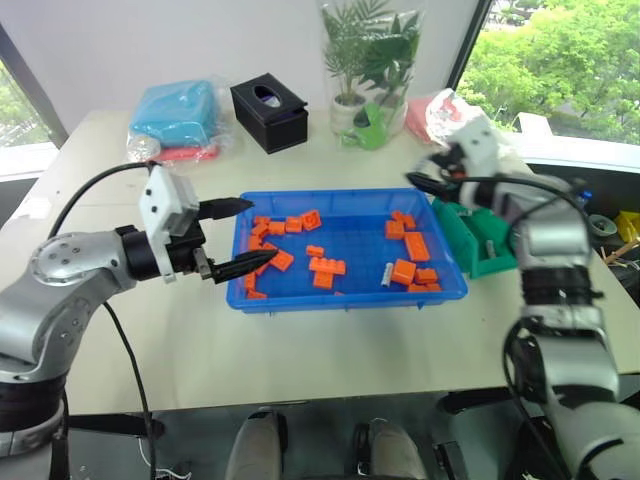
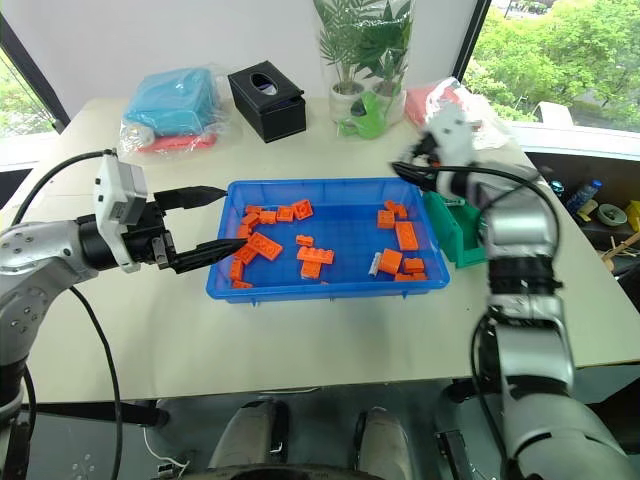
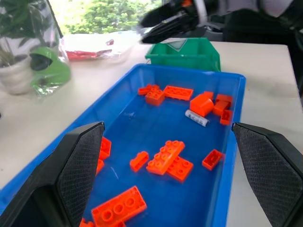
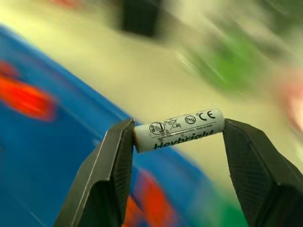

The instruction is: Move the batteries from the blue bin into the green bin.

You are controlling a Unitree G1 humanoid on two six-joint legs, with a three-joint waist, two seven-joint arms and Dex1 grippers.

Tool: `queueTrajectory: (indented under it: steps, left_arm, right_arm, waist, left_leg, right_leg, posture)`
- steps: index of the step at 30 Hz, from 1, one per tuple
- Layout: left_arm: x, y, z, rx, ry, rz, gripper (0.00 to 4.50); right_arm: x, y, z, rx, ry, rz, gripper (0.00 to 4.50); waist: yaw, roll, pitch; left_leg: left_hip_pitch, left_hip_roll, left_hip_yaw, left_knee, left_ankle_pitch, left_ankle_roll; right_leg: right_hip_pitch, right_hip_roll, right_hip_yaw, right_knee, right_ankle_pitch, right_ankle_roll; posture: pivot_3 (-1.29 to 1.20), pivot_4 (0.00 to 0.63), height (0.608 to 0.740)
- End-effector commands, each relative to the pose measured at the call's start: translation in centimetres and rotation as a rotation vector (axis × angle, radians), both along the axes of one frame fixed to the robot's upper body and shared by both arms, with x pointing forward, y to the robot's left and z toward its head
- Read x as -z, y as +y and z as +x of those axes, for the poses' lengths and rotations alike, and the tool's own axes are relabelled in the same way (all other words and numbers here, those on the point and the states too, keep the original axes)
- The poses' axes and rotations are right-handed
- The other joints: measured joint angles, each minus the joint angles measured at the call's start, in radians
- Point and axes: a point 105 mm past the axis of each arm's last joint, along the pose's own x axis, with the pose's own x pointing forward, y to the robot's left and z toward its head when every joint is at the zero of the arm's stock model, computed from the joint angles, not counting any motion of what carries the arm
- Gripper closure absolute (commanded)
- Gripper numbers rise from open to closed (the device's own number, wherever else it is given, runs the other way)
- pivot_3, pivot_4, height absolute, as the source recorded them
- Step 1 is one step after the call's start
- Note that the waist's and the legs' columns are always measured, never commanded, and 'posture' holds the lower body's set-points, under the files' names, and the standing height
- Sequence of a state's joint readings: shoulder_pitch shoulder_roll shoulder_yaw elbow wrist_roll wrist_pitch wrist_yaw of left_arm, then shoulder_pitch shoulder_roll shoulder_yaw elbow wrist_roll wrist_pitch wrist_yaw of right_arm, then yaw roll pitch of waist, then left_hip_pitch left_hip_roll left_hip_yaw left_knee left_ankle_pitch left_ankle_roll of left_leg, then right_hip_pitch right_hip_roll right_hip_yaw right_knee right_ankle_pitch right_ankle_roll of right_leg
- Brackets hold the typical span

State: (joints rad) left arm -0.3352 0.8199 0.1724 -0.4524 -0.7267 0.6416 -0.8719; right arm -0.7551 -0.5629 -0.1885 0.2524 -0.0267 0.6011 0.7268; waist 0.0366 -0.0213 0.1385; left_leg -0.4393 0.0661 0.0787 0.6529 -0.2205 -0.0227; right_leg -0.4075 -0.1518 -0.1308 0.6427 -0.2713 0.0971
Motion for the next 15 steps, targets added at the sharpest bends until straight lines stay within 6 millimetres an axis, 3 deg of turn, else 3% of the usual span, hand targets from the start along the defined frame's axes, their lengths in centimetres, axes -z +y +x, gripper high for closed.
queueTrajectory:
  steps: [1,5,9,10,15]
  left_arm:
    - [-0.8,-0.7,0.1,0.037,-0.047,-0.002,0.00]
    - [-0.9,-1.2,0.5,0.060,-0.049,-0.006,0.00]
    - [-0.9,-1.4,0.8,0.073,-0.053,-0.009,0.00]
    - [-0.9,-1.5,0.8,0.076,-0.052,-0.009,0.00]
    - [-0.7,-1.6,0.5,0.080,-0.050,-0.009,0.00]
  right_arm:
    - [-2.0,-2.7,-1.5,0.142,-0.058,0.003,2.27]
    - [-1.0,-4.4,-2.0,0.223,-0.024,-0.034,2.27]
    - [-0.4,-4.5,-1.9,0.231,-0.001,-0.027,0.21]
    - [-0.5,-4.5,-1.8,0.232,-0.003,-0.031,0.04]
    - [-2.0,-4.0,-2.2,0.174,-0.021,0.011,0.04]
  waist:
    - [-0.003,0.001,0.000]
    - [-0.022,0.002,0.000]
    - [-0.028,0.002,0.000]
    - [-0.029,0.002,0.000]
    - [-0.024,0.002,0.000]
  left_leg:
    - [0.000,0.001,0.000,0.000,0.000,0.000]
    - [0.000,0.001,0.001,-0.003,0.002,0.002]
    - [0.000,0.001,0.001,-0.003,0.002,0.003]
    - [0.000,0.001,0.001,-0.003,0.002,0.003]
    - [0.000,0.001,0.001,-0.003,0.002,0.003]
  right_leg:
    - [0.000,0.001,0.000,0.001,0.000,0.000]
    - [0.000,0.001,0.000,0.004,0.001,0.002]
    - [0.001,0.001,0.000,0.004,0.002,0.003]
    - [0.000,0.001,0.000,0.004,0.002,0.004]
    - [0.000,0.001,0.000,0.004,0.002,0.004]
  posture:
    - [0.00,0.150,0.657]
    - [0.00,0.150,0.657]
    - [0.00,0.150,0.657]
    - [0.00,0.150,0.657]
    - [0.00,0.150,0.657]
